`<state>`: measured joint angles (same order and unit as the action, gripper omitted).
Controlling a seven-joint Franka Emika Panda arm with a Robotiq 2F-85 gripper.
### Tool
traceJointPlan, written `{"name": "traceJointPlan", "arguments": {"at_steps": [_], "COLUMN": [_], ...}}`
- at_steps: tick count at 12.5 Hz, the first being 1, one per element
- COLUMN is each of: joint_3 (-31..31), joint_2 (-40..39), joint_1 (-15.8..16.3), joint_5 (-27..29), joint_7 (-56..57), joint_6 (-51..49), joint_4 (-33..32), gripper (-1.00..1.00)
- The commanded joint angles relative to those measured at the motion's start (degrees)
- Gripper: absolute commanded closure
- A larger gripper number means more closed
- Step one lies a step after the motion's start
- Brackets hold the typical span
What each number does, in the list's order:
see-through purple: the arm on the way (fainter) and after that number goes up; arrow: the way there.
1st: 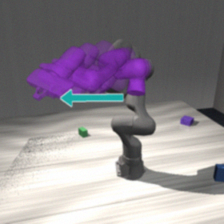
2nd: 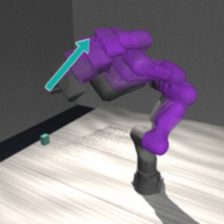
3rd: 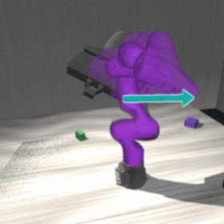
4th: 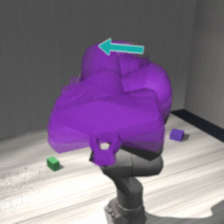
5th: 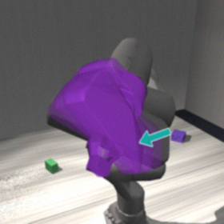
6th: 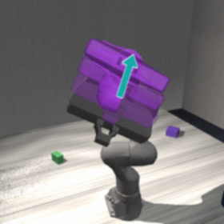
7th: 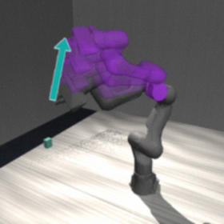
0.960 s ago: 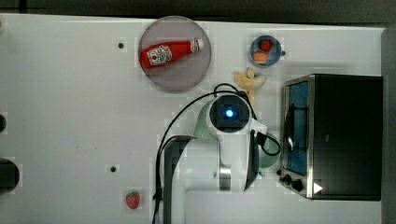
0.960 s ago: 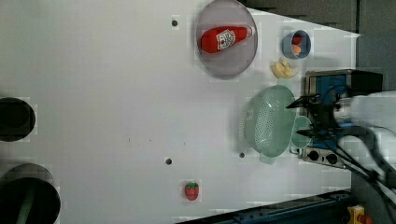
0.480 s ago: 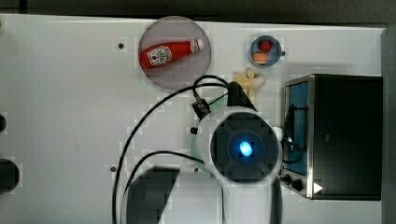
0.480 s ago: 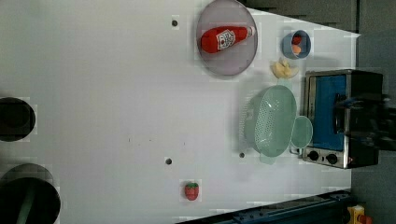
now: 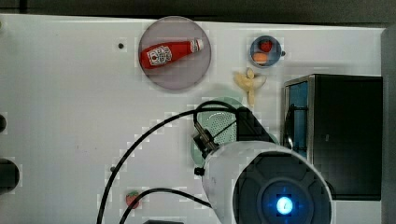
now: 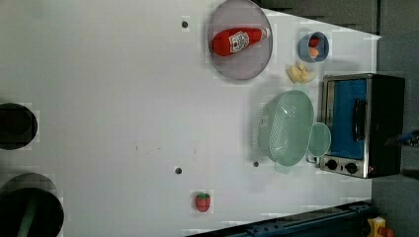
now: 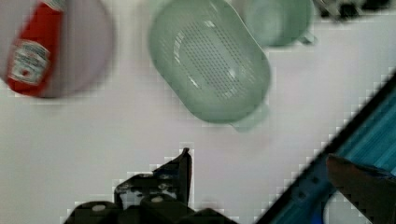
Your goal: Drag strainer left to right.
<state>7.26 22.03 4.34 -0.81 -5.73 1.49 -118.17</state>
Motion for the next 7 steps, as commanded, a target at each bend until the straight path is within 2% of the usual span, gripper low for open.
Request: {"name": "traceJointPlan", "arguments": {"at_steps": [1,7], "joint_3": [-0.7,-0.8], "joint_2": [-2.7,-4.3], "joint_1": [-0.4,-0.4], "joint_5": [-0.7,-0.7], "joint_7": [2.6,2.6], "joint_6": [-1.5,-1.4], "joint_4": [0.6,0.5], "gripper": [-1.00,-1.00]}}
